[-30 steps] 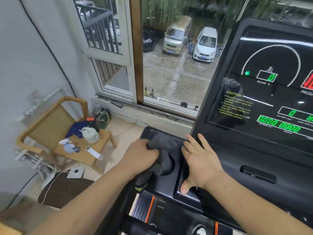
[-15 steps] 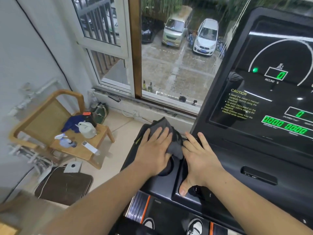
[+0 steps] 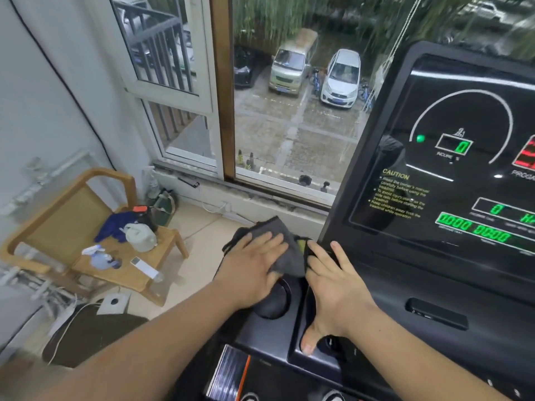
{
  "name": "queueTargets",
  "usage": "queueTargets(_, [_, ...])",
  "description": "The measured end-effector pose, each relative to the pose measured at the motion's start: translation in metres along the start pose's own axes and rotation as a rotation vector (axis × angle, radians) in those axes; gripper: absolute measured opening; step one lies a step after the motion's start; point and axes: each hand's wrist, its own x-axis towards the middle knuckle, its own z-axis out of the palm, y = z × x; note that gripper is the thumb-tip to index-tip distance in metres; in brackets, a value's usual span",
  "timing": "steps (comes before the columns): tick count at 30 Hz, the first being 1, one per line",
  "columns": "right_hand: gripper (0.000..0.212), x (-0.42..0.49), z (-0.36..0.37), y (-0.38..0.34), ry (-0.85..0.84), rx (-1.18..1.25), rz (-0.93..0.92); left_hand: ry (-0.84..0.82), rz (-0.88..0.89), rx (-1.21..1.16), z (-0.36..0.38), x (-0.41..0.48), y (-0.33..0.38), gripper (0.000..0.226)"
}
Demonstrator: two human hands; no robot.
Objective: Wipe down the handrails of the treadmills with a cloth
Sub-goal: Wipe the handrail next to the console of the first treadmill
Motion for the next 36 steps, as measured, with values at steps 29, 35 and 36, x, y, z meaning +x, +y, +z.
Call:
queueTargets(29, [0.152,-0.002,0.005,0.001,0.052,-0.004,-0.014,0.112,0.004,0.053,0.035,-0.087,0.040,0.058])
queueTargets(35, [0.156,0.001,0.007,0.001,0.047,0.004,-0.011,0.145,-0.005,0.027,0.030,-0.069,0.057,0.027])
queueTargets(36, [0.156,0.002,0.008,0.001,0.045,0.003,-0.007,0.161,-0.028,-0.011,0.033,-0.068,0.059,0.027])
